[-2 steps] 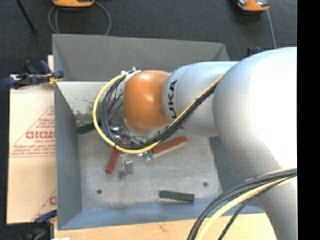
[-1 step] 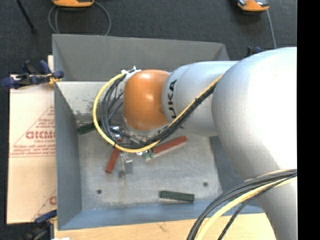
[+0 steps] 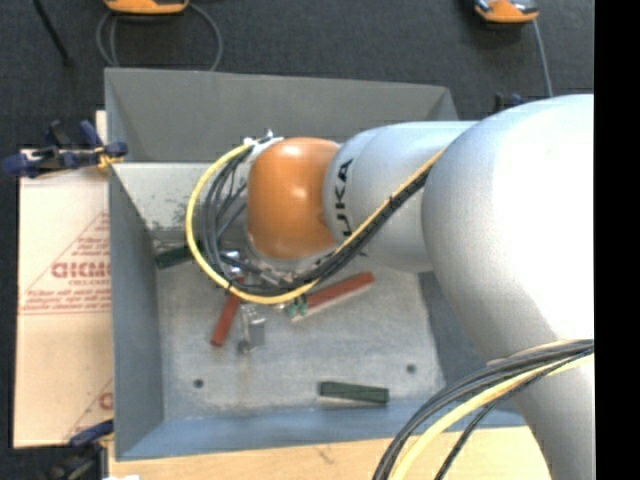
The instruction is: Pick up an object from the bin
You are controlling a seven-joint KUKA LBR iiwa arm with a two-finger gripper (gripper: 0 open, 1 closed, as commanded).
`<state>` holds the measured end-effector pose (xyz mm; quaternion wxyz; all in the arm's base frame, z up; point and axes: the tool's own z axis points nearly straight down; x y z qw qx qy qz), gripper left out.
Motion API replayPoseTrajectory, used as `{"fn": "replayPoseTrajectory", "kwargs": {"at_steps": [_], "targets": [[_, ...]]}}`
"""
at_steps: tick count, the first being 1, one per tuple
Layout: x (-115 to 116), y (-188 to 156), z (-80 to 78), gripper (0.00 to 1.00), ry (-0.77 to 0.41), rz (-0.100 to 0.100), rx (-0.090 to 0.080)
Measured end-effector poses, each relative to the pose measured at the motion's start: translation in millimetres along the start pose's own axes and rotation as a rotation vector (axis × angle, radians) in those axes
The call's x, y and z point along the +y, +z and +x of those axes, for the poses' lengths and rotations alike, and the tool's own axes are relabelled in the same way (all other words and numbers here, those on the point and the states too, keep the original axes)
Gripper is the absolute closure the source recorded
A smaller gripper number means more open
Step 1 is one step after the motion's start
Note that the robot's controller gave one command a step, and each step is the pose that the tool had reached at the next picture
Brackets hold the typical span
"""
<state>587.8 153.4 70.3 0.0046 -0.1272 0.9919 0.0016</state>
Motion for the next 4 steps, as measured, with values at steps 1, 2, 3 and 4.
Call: {"fn": "replayPoseTrajectory", "kwargs": {"at_steps": [1,2,3,4], "targets": [[-1,-1,-1.8,0.00,0.008,0.000,-0.002],[-1,-1,-1.9,1.00,0.009,0.000,-0.002],[-1,-40,-4.3,1.00,0.014,0.000,0.000],[-1,-56,-6.2,1.00,0.018,0.000,0.000]]}}
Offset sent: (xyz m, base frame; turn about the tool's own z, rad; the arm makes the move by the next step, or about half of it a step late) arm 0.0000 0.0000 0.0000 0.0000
